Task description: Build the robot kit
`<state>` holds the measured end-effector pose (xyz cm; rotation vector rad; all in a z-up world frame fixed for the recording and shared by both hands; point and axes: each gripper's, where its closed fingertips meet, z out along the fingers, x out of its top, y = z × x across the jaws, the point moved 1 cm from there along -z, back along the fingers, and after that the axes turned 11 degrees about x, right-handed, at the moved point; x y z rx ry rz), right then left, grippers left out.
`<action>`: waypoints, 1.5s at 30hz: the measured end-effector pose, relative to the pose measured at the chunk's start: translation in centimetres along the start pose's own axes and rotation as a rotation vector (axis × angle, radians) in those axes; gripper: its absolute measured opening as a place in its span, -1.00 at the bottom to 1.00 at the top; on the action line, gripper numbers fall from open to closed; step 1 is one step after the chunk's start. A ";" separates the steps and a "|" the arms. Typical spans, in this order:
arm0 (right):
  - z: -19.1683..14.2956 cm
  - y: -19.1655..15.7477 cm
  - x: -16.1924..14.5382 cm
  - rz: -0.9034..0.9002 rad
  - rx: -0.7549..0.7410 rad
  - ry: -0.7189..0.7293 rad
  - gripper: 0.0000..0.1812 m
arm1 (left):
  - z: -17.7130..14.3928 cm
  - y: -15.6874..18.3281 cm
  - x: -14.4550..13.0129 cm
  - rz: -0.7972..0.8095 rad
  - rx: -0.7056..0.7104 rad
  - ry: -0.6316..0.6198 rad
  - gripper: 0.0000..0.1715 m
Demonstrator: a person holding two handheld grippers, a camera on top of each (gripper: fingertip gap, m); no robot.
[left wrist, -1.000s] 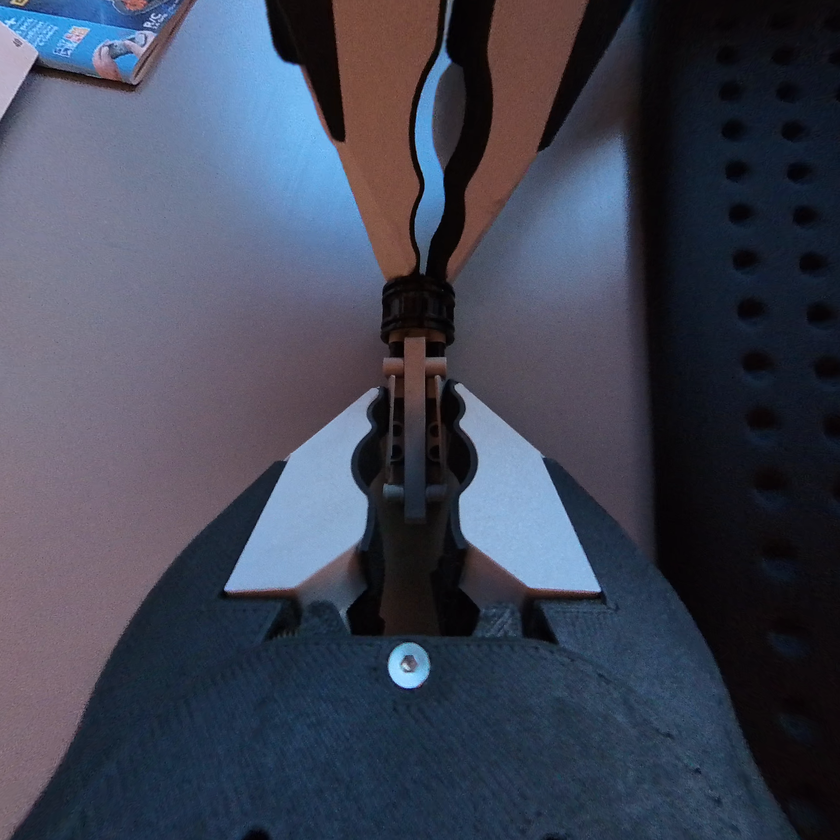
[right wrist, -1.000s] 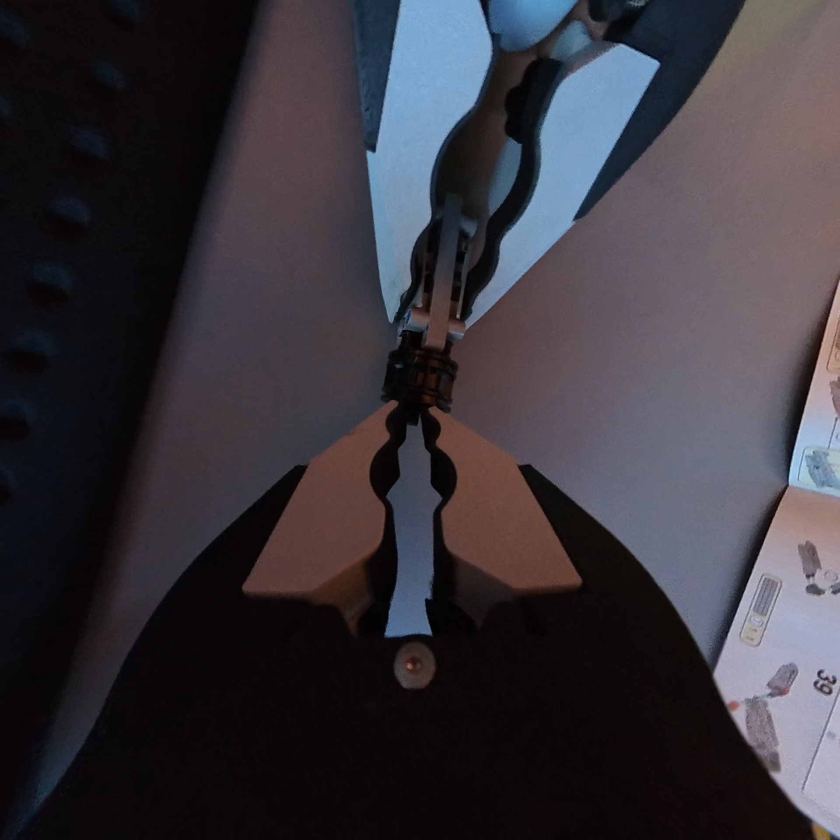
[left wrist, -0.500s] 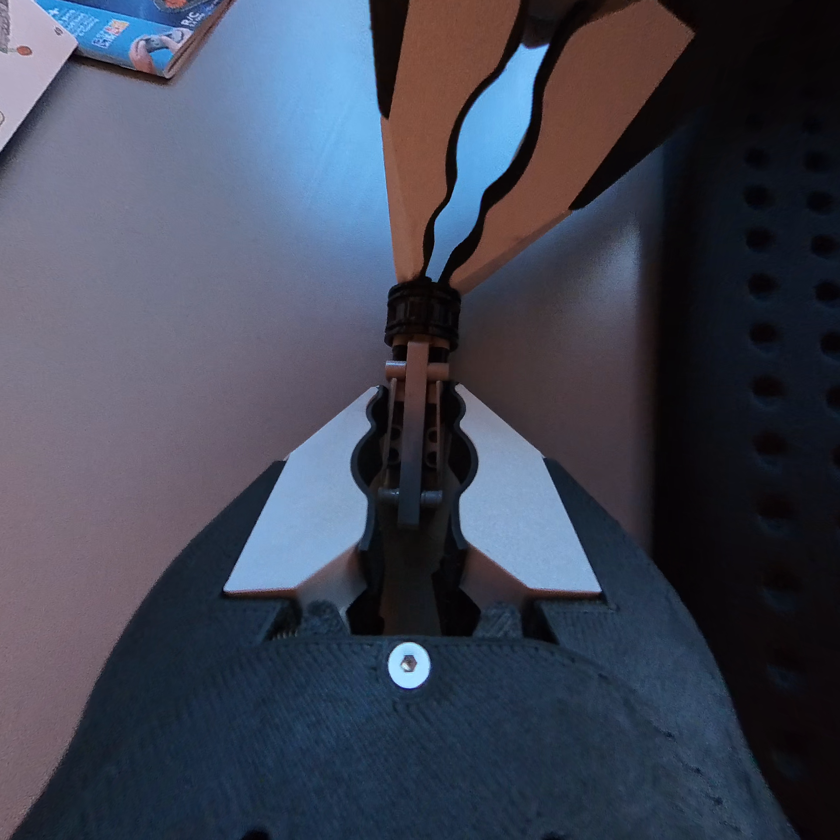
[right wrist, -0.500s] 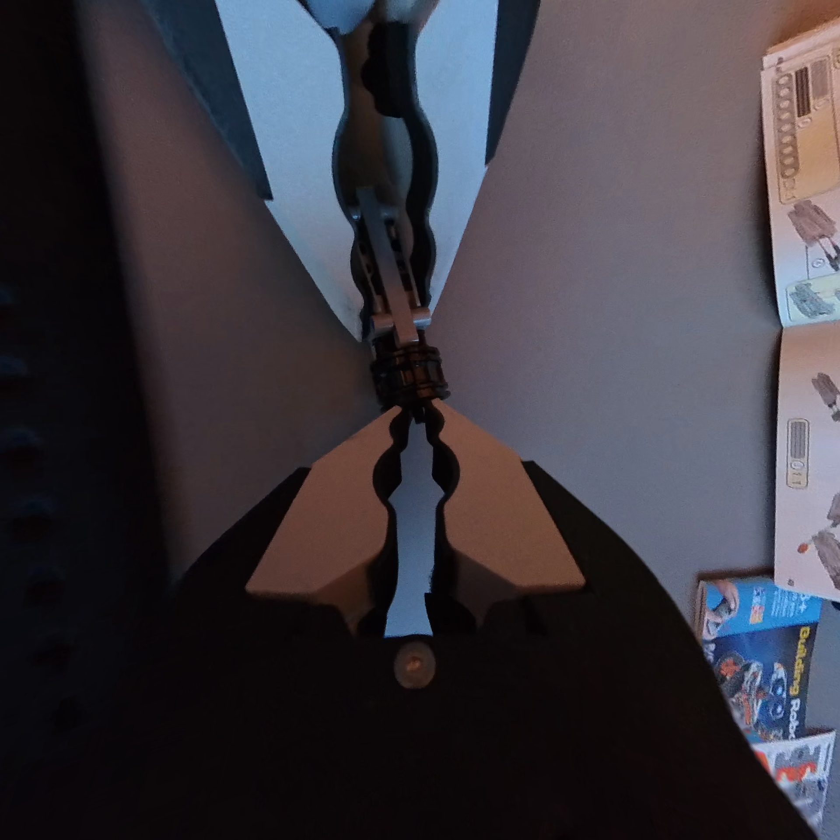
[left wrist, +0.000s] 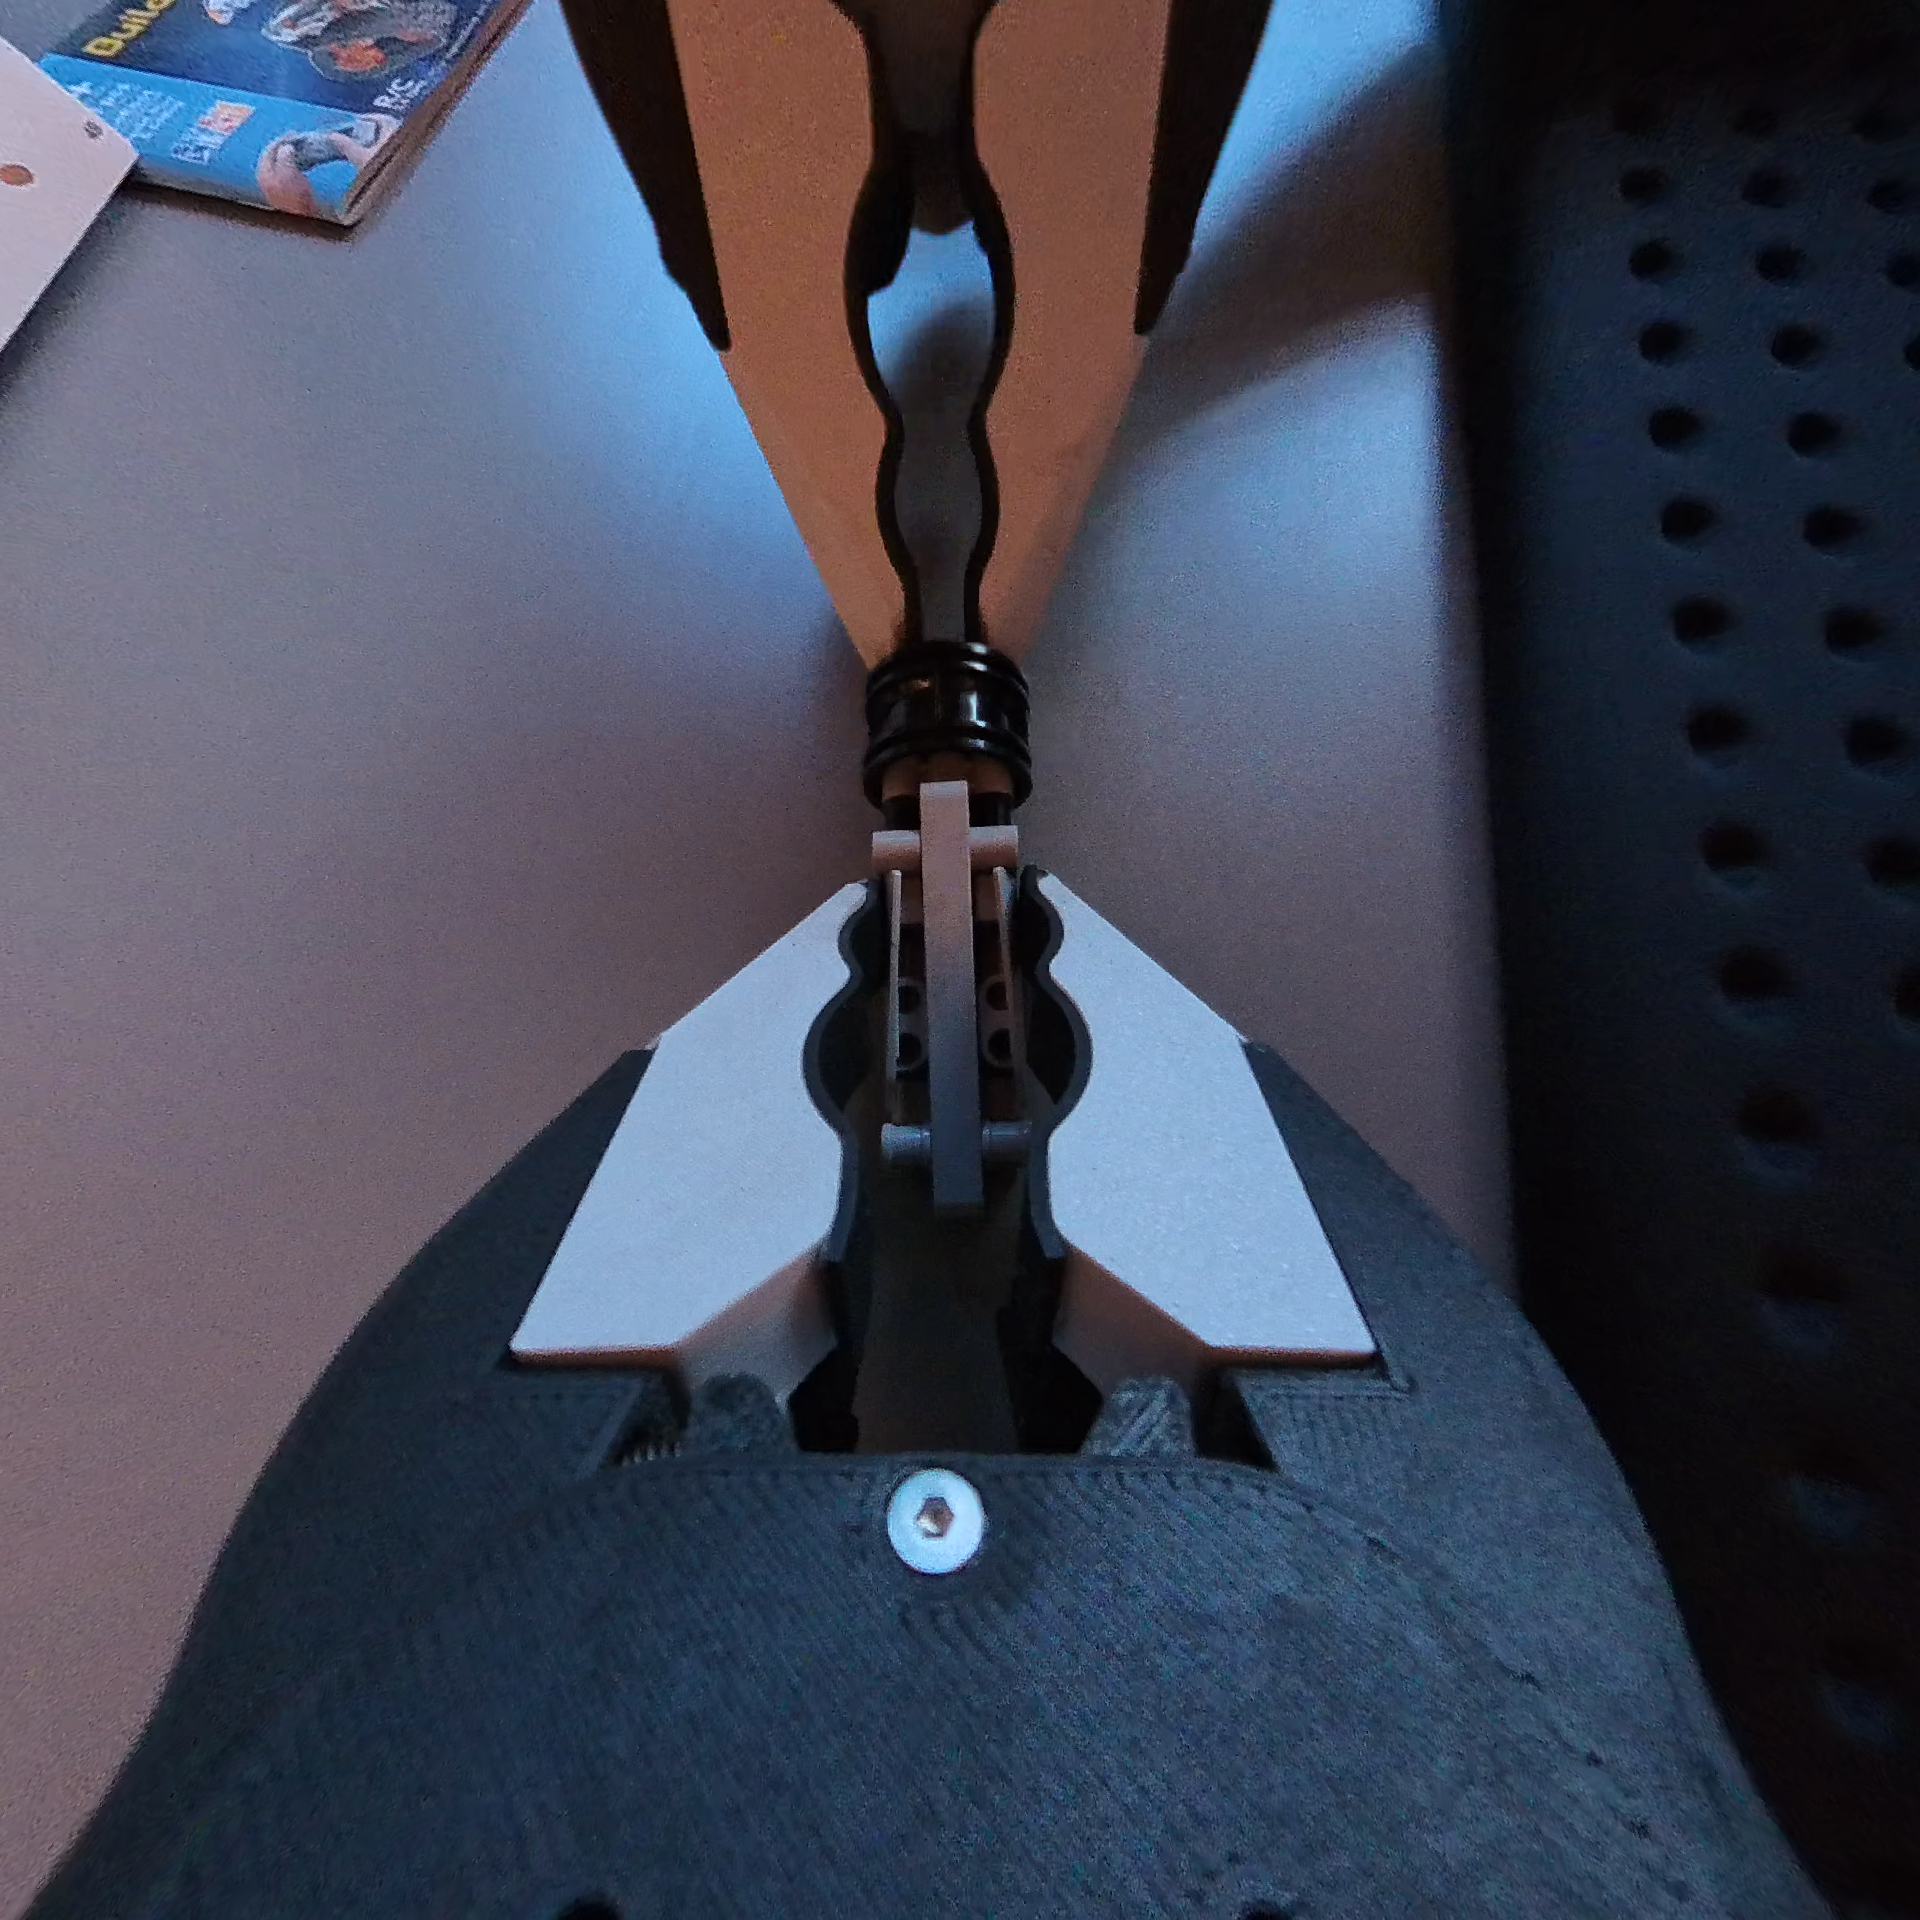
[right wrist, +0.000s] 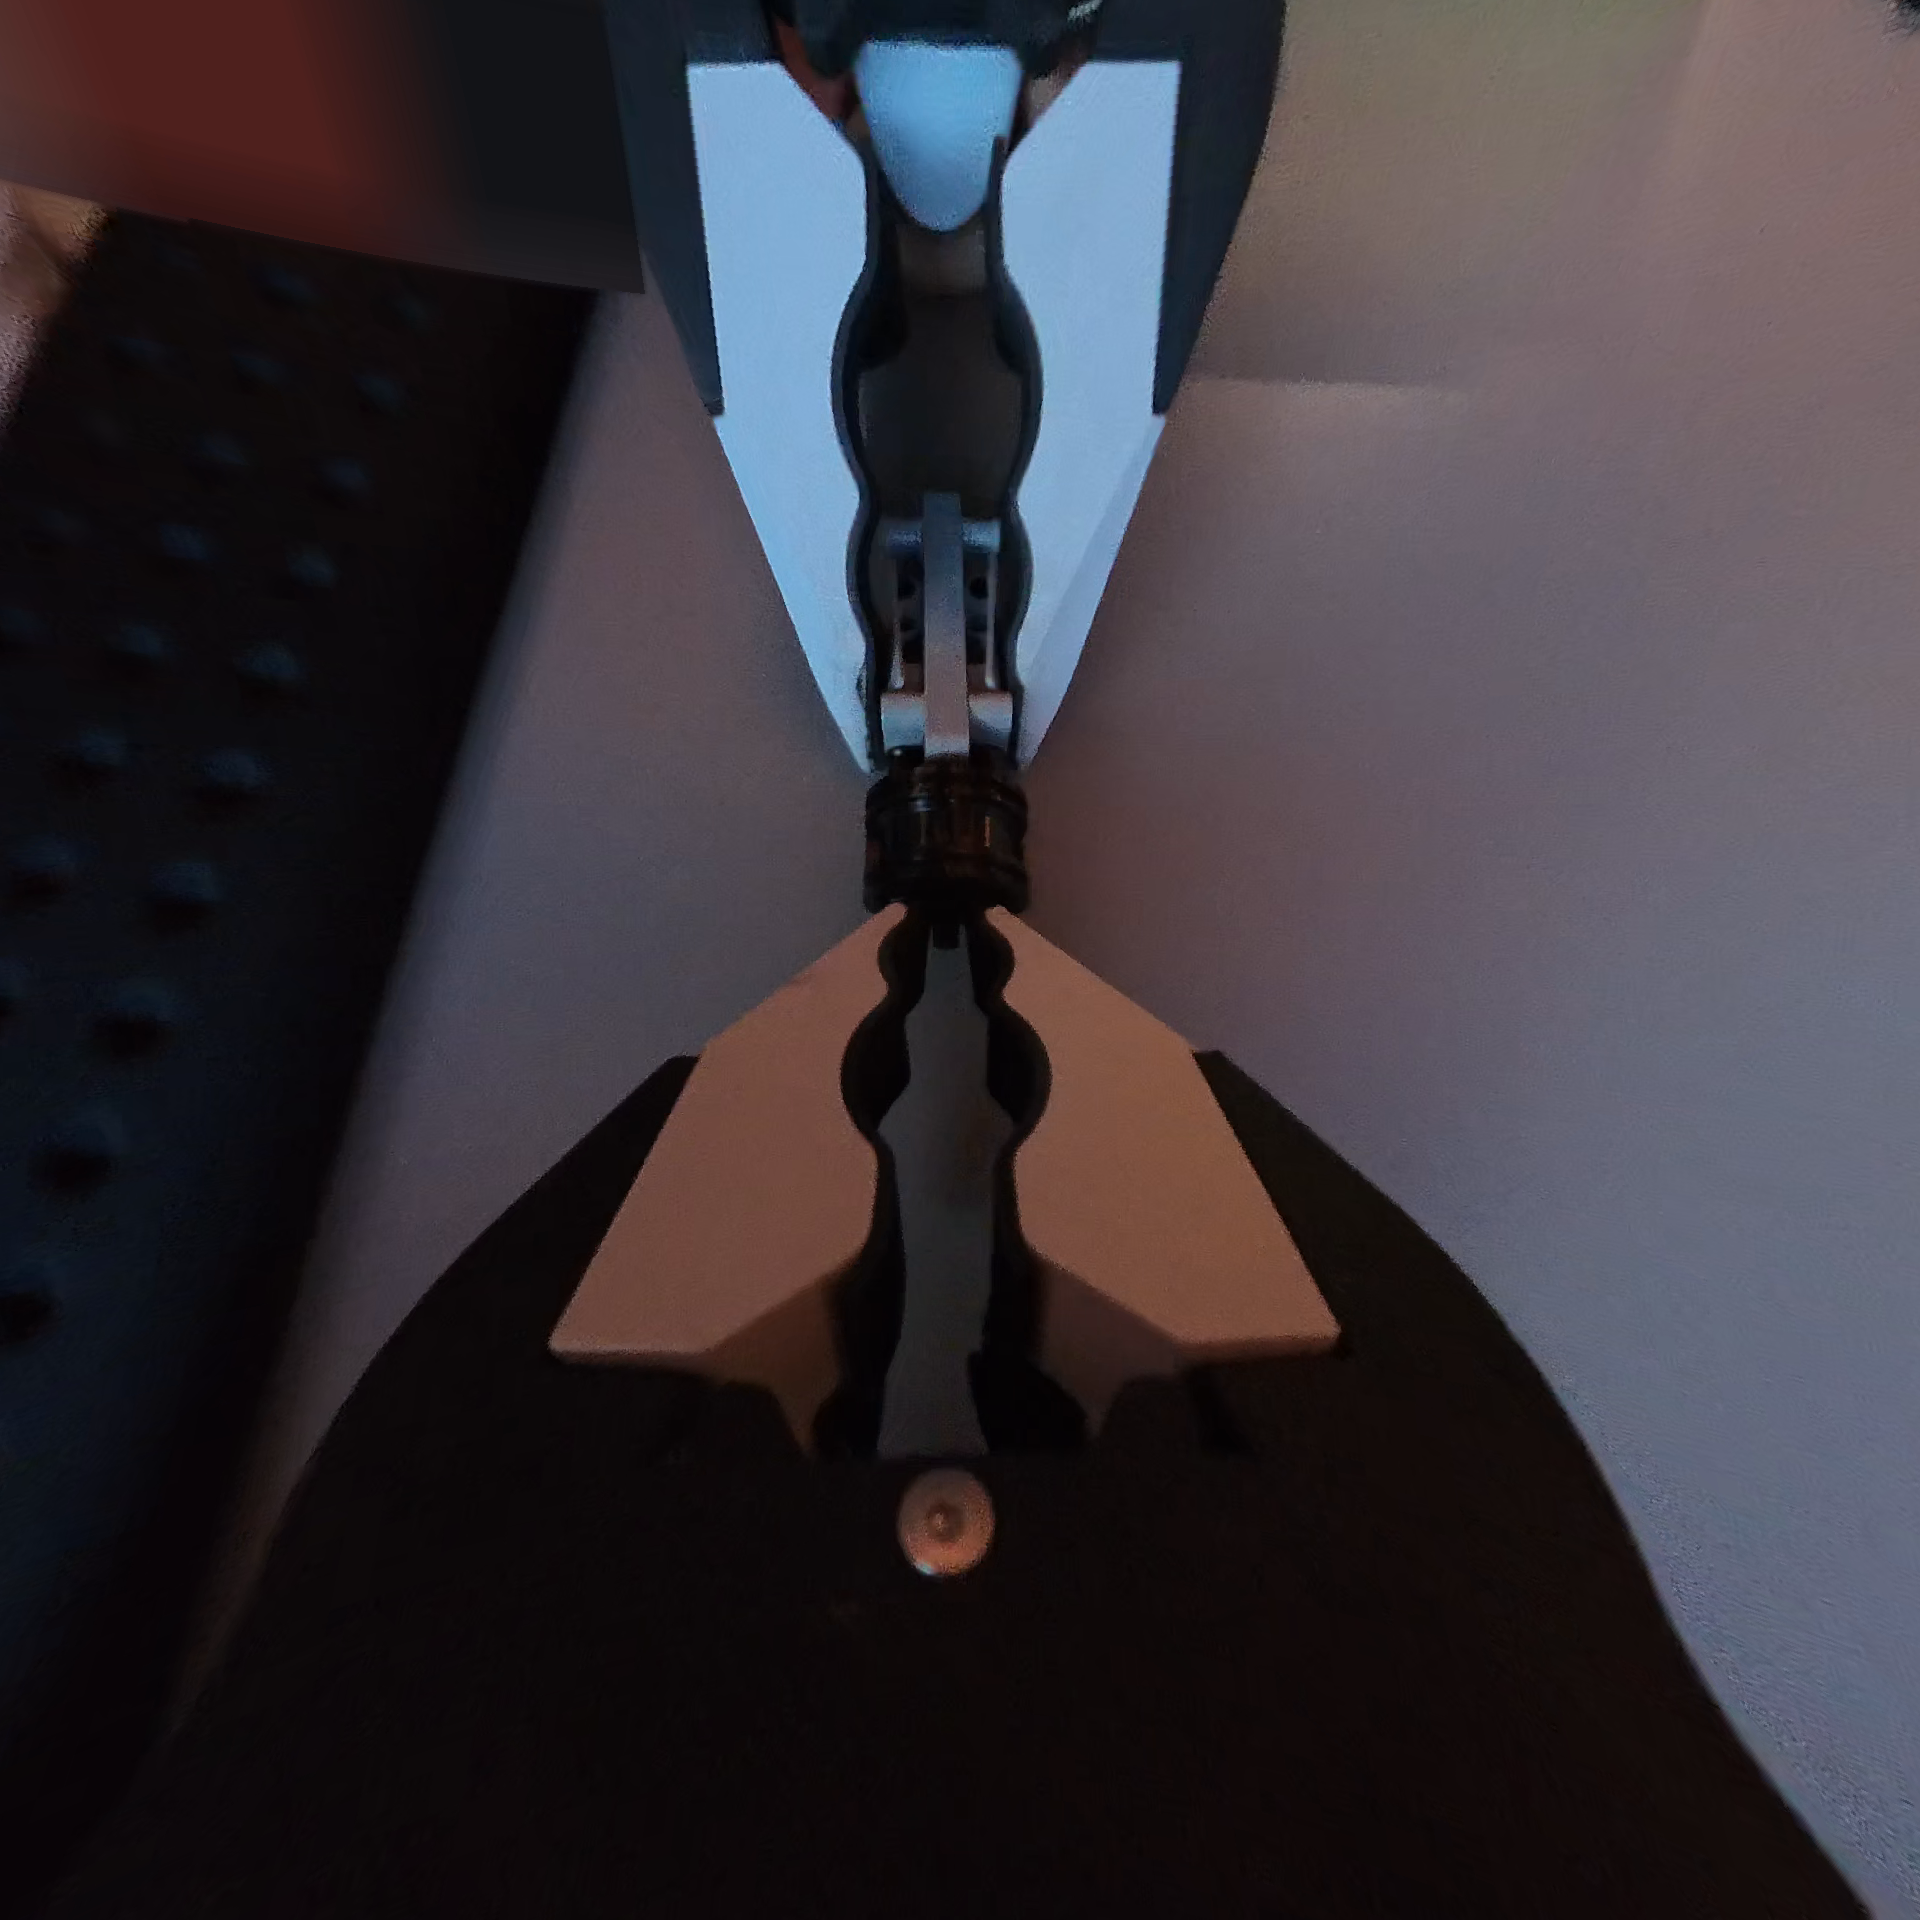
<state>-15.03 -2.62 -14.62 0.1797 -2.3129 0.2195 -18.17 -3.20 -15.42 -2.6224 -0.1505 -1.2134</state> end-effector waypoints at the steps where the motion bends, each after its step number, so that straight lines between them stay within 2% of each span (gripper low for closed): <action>1: 0.0 -0.1 -0.1 0.009 0.019 0.038 -0.97 | 0.0 0.1 0.0 0.003 -0.004 0.001 -0.72; 3: -0.1 -0.4 -0.1 0.020 0.046 0.078 -0.92 | 0.0 0.2 0.0 0.008 -0.014 0.003 -0.72; 7: -0.4 -0.1 -1.0 -0.008 0.027 0.062 -0.88 | -0.2 0.6 0.0 0.022 -0.037 0.007 -0.72; 13: -1.1 -0.4 0.3 -0.027 0.090 0.168 -0.87 | -0.5 1.4 -0.1 0.064 -0.083 0.020 -0.72; 17: -0.4 -0.9 0.6 -0.064 0.108 0.155 -0.88 | -0.6 1.7 -0.1 0.078 -0.104 0.025 -0.72; 22: -0.2 -1.4 0.9 -0.120 0.105 0.156 -0.99 | -0.7 1.9 -0.1 0.087 -0.120 0.027 -0.73; 31: -0.2 -1.5 1.0 -0.176 0.078 0.153 -1.00 | -0.6 2.1 0.0 0.091 -0.135 0.027 -0.73; 45: -0.1 -1.5 1.3 -0.139 0.030 0.132 -1.00 | -0.5 2.1 0.0 0.090 -0.105 0.025 -0.72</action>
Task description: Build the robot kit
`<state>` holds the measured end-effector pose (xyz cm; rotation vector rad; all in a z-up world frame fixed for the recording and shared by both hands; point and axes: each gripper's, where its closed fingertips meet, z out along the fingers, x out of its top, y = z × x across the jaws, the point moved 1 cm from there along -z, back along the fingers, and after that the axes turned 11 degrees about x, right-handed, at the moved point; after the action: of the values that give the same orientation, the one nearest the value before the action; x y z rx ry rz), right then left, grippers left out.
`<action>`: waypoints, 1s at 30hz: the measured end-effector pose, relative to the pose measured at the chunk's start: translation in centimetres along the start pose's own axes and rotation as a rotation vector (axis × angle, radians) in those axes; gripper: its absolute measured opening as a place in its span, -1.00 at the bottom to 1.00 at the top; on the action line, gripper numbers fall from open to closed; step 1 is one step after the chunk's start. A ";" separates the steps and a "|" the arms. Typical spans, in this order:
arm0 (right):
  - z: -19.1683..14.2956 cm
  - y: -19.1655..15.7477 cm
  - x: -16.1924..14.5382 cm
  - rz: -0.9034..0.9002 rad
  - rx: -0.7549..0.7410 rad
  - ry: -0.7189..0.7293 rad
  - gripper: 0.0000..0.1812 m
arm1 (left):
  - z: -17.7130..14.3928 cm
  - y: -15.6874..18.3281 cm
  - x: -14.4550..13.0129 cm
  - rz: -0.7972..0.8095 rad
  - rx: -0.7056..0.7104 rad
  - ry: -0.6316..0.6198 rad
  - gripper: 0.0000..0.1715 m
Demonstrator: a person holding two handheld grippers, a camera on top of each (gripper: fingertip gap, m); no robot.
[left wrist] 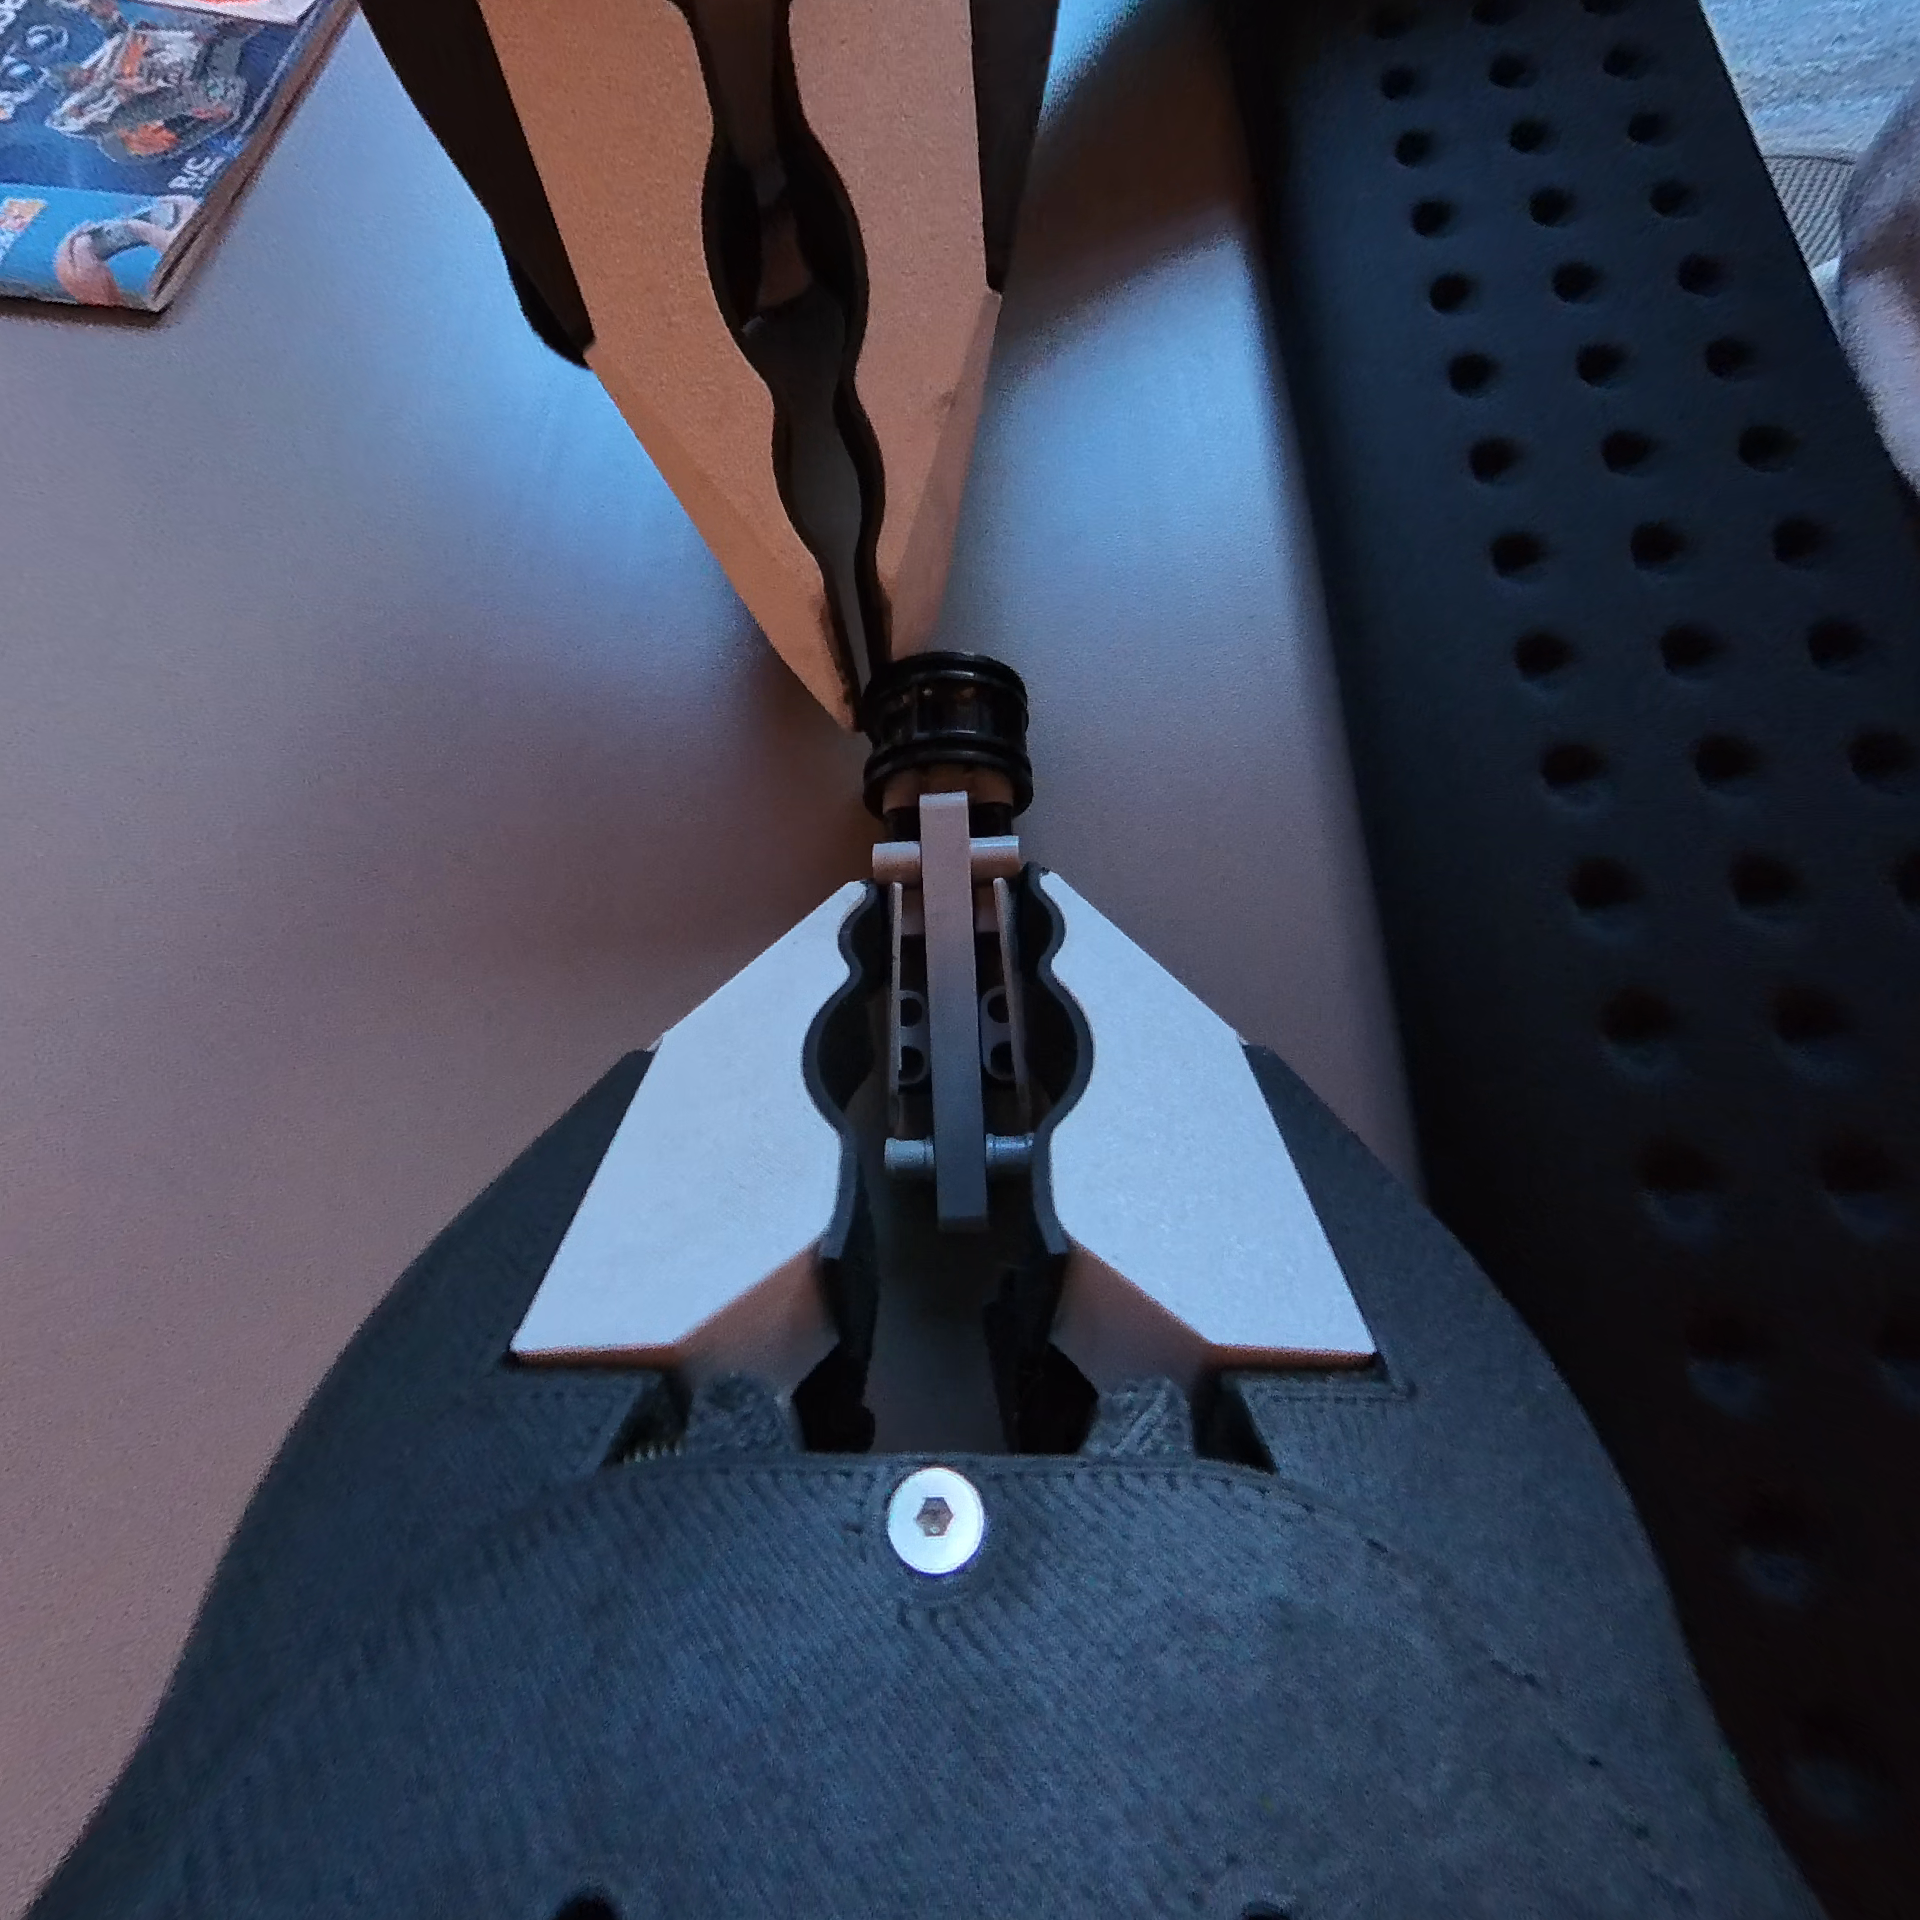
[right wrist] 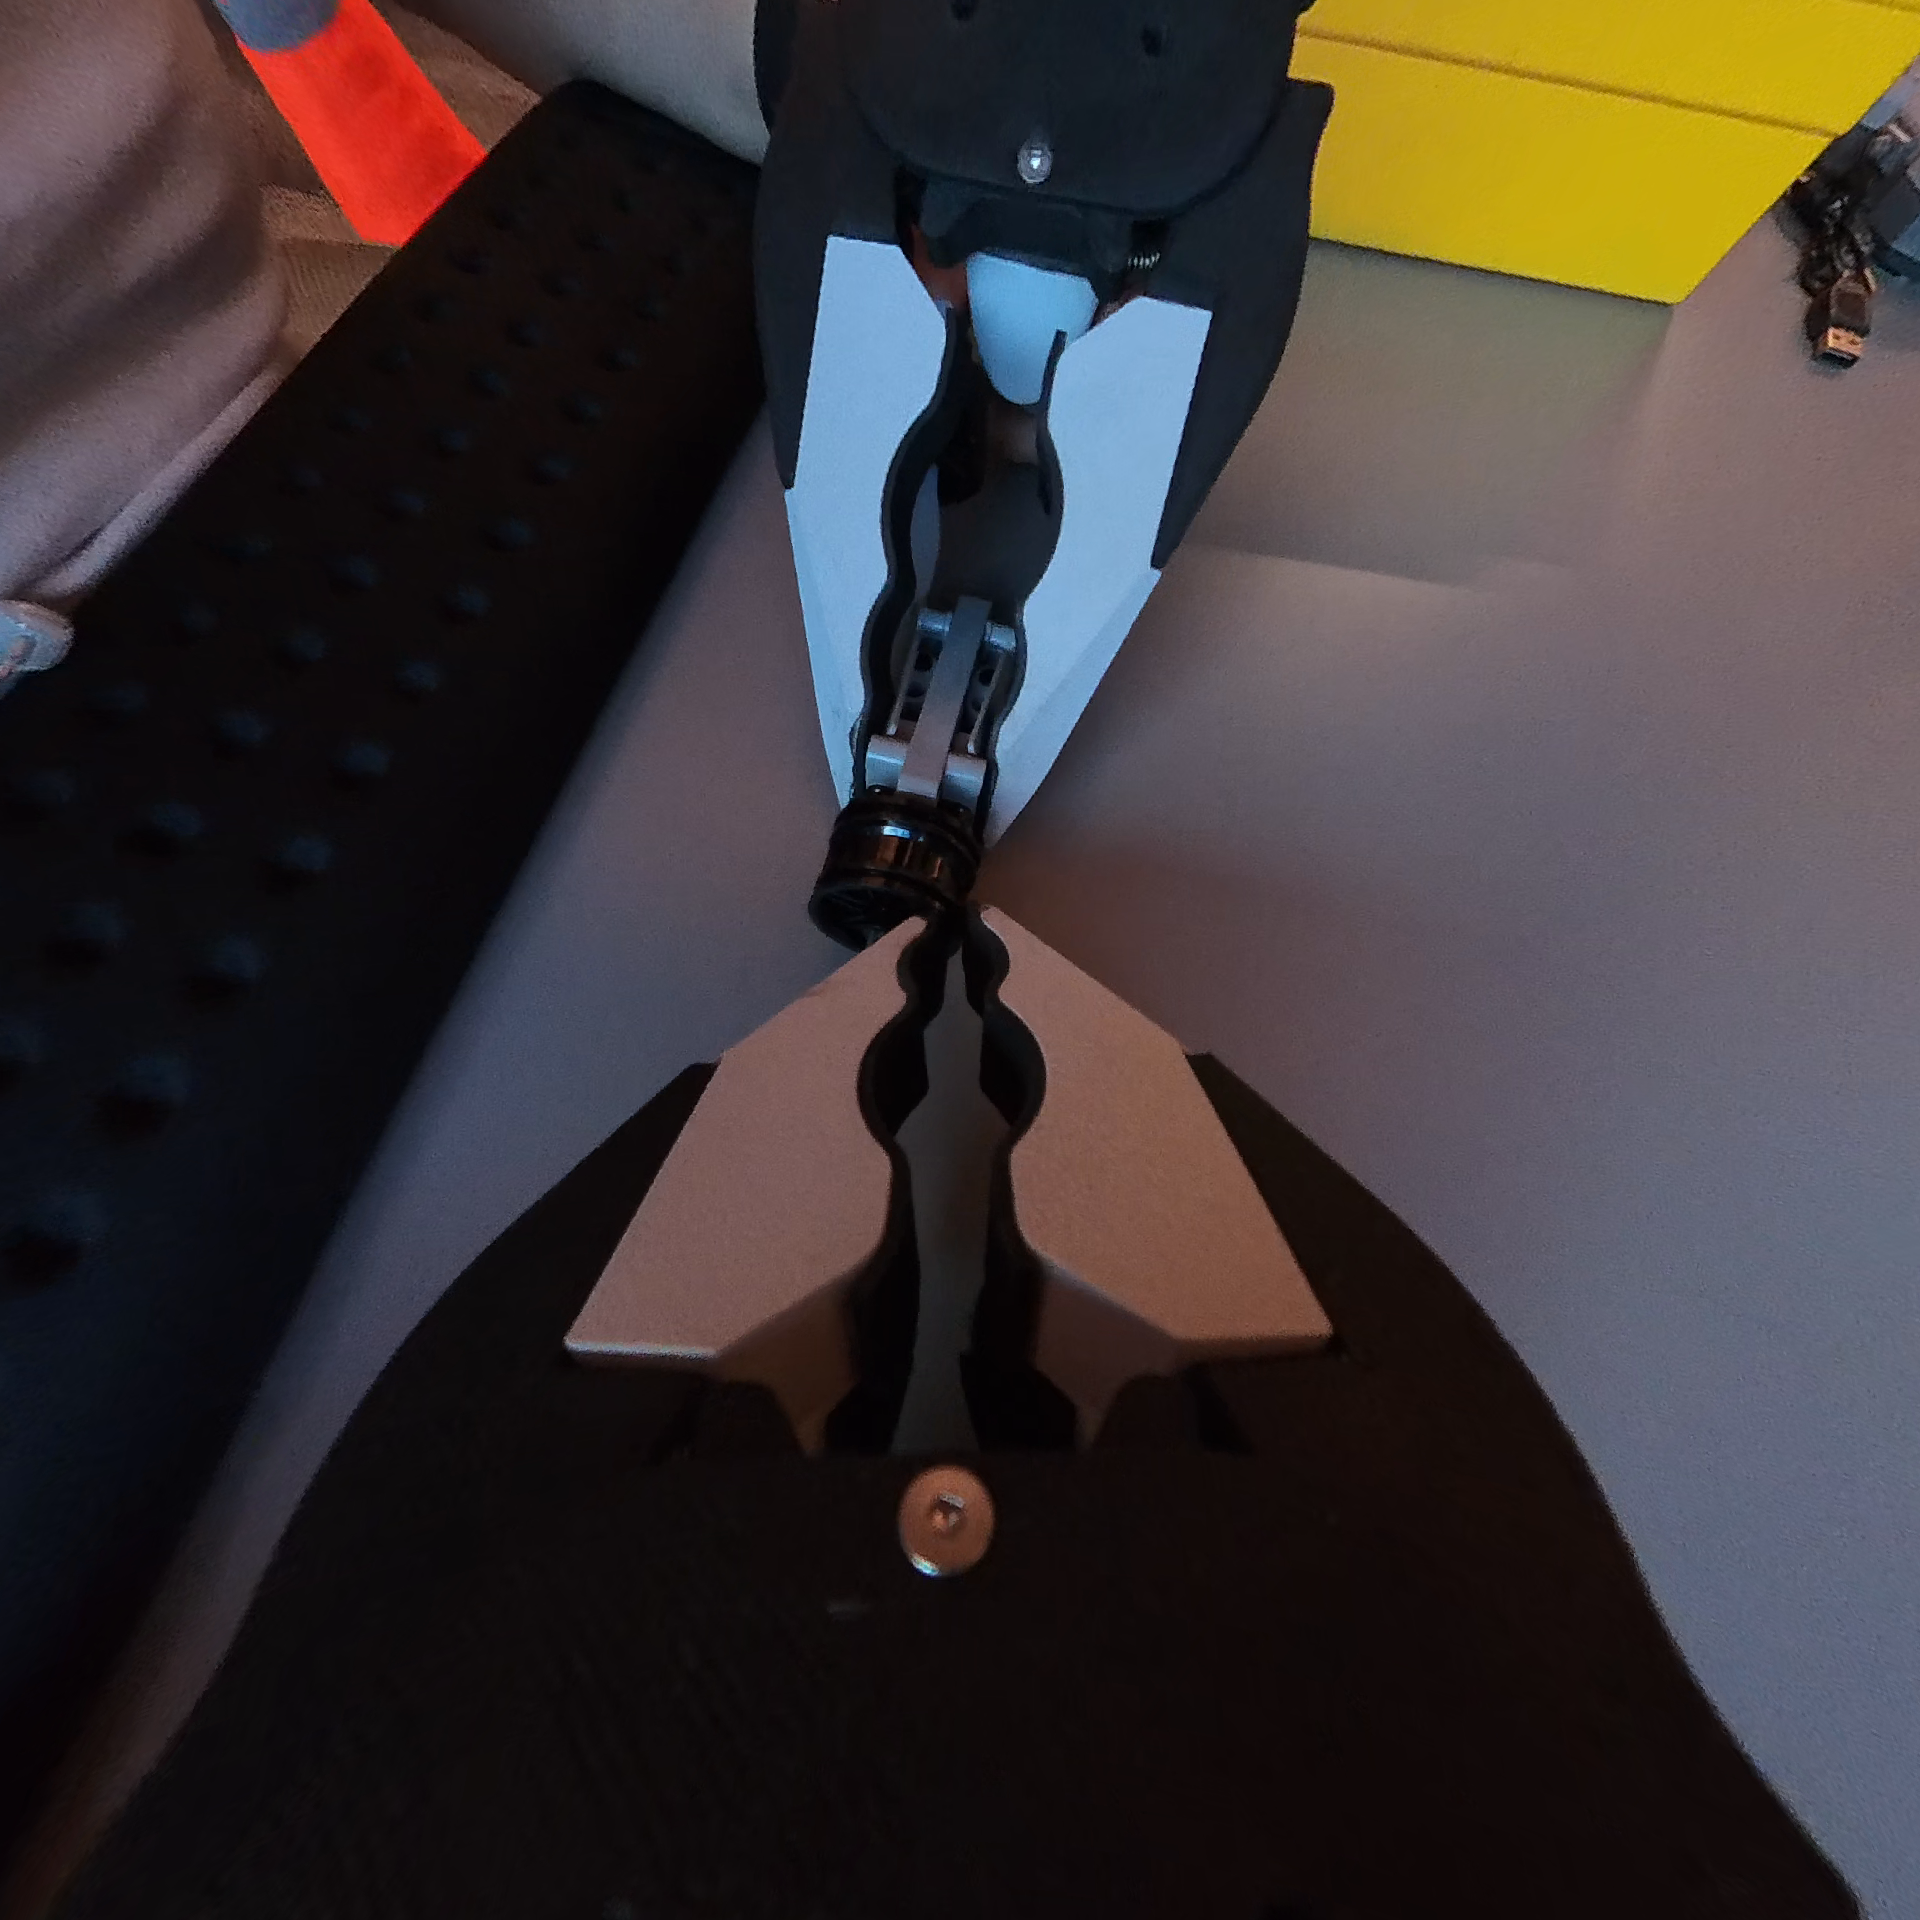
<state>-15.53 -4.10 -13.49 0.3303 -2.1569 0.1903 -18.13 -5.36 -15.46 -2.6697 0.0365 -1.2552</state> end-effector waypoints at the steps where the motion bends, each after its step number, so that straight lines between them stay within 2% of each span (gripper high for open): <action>1: 0.0 0.0 0.0 -0.004 -0.008 -0.011 -1.00 | 0.0 0.0 0.0 0.002 0.002 0.000 -0.73; 19: 0.3 0.1 0.0 -0.040 -0.014 -0.104 -1.00 | 0.1 0.0 0.1 -0.007 -0.001 0.001 -0.72; 23: -0.1 0.8 -0.5 0.055 -0.023 -0.028 -1.00 | 0.4 -0.3 0.3 -0.030 0.019 -0.002 -0.70; 25: -0.4 0.7 -1.1 0.093 -0.043 -0.040 -0.89 | 0.3 -0.5 0.2 -0.064 0.031 -0.012 -0.43; 27: -0.9 0.3 -1.7 0.120 -0.055 -0.051 -0.80 | -0.1 -0.5 0.0 -0.119 0.021 -0.014 -0.43; 30: -1.0 -0.8 -1.4 0.166 -0.016 0.002 -0.80 | -0.8 -0.6 -0.5 -0.155 0.033 -0.018 -0.45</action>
<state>-13.75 -4.37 -14.08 0.1412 -2.1833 0.2672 -19.12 -4.81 -15.23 -2.6992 -0.1959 -1.2623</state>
